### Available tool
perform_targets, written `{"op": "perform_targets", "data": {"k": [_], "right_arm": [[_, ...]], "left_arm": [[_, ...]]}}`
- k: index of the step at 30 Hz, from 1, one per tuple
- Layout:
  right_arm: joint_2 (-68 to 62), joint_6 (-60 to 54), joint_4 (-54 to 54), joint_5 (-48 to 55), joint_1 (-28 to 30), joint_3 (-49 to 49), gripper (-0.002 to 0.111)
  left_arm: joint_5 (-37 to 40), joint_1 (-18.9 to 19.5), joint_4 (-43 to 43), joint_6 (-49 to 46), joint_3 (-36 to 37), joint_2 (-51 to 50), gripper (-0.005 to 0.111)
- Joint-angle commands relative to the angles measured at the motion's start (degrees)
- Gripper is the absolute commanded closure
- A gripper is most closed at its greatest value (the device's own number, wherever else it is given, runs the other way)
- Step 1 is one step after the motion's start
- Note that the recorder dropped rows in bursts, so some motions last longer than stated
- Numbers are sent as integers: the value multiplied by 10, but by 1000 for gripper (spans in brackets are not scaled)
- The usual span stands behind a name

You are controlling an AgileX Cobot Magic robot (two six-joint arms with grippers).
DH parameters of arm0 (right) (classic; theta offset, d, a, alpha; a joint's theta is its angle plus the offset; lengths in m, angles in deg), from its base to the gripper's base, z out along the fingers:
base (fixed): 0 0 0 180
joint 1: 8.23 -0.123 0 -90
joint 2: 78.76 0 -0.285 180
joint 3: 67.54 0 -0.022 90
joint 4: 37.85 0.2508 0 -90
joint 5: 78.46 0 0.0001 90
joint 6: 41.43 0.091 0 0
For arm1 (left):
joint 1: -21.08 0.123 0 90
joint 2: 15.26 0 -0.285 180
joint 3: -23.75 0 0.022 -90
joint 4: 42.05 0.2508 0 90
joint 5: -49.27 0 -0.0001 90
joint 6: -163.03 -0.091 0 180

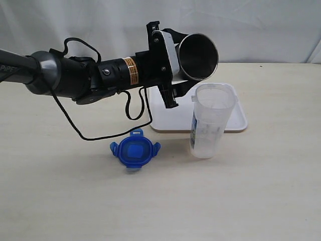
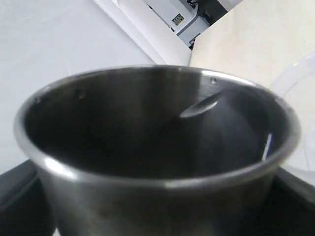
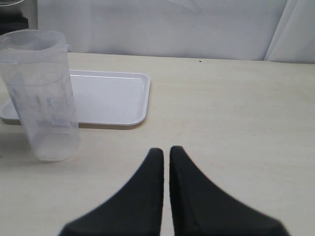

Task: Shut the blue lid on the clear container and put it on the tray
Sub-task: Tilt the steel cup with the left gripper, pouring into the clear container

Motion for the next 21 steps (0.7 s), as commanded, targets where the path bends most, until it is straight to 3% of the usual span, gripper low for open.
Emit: {"op": "perform_targets", "data": {"k": [1, 21], "right_arm": [[3, 0, -4, -1, 1, 2, 104], [3, 0, -4, -1, 1, 2, 104]], "left_arm": [[-22, -1, -14, -14, -10, 11, 107], [-15, -1, -14, -70, -10, 11, 107]]}}
